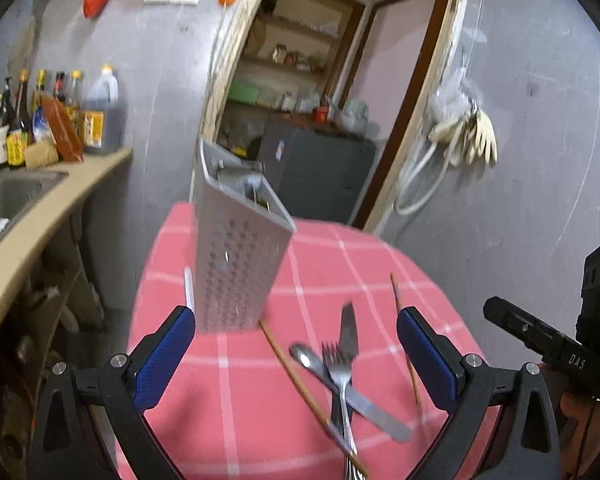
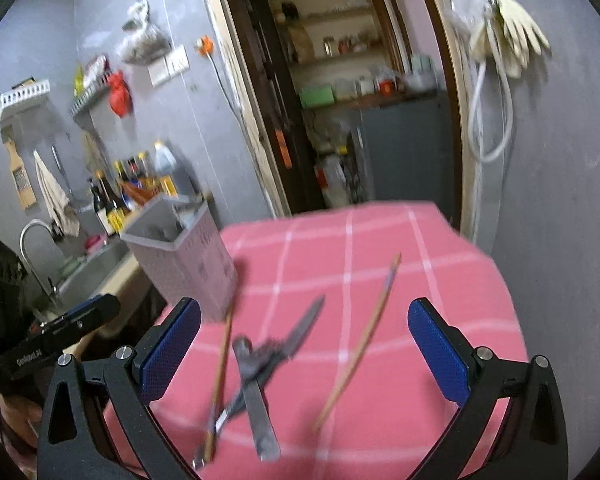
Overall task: Organize utensils
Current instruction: 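Move both tools down to the fork, spoon and knife on the table, then close the left tool on the steel fork while the right tool grips the knife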
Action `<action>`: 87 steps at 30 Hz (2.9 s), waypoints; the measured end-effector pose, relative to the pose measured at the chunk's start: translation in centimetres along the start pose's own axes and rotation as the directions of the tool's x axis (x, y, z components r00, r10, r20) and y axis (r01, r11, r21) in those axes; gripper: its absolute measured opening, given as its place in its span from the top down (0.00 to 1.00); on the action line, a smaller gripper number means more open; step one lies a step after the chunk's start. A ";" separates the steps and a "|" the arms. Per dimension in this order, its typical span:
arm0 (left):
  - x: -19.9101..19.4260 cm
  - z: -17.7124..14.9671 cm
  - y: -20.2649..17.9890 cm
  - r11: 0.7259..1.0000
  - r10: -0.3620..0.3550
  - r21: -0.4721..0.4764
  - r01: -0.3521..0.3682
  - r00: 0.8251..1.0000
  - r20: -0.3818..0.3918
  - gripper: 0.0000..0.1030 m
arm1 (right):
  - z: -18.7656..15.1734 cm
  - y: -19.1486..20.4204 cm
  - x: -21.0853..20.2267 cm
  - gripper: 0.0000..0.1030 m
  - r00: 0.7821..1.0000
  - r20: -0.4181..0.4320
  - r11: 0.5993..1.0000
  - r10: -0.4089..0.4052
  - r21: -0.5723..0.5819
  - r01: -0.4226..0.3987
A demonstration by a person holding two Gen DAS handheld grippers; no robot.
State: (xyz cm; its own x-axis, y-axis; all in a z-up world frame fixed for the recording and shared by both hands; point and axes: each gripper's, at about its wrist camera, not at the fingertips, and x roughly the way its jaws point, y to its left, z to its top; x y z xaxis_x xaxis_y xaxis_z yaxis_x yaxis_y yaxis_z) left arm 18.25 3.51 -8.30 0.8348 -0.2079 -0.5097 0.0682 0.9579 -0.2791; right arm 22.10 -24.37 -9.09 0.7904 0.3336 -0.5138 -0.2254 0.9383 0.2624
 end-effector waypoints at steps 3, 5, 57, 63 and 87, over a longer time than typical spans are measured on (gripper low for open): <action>1.1 -0.7 0.1 1.000 -0.002 -0.010 0.002 0.999 -0.045 0.01 | -1.4 -0.9 0.8 0.01 0.998 -0.055 1.000 -0.001 0.022 0.002; 1.9 -1.2 0.2 1.000 0.000 -0.021 -0.001 0.998 -0.063 0.01 | -2.0 -1.4 1.4 0.01 0.997 -0.079 0.999 0.004 0.037 -0.002; 13.2 -3.5 -1.4 0.963 -0.193 -0.252 0.093 0.890 -0.413 0.63 | -2.5 -1.6 18.4 0.73 0.807 -0.511 0.955 0.297 0.133 -0.267; 13.6 -4.3 -1.2 0.955 -0.208 -0.285 0.078 0.862 -0.462 0.65 | -2.9 -1.1 19.3 0.75 0.777 -0.541 0.946 0.322 0.164 -0.279; 15.6 -4.5 -0.9 0.910 -0.314 -0.403 0.095 0.793 -0.523 0.81 | -3.4 -1.1 22.2 0.93 0.710 -0.608 0.932 0.356 0.292 -0.217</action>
State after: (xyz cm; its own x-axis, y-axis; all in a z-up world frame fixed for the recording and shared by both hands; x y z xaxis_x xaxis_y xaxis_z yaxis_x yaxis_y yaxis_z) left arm 28.72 -1.44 -19.69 0.3547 -0.5692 -0.7418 -0.0787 0.7724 -0.6303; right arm 37.95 -17.69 -23.56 0.1348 0.6264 -0.7678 -0.2154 0.7748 0.5943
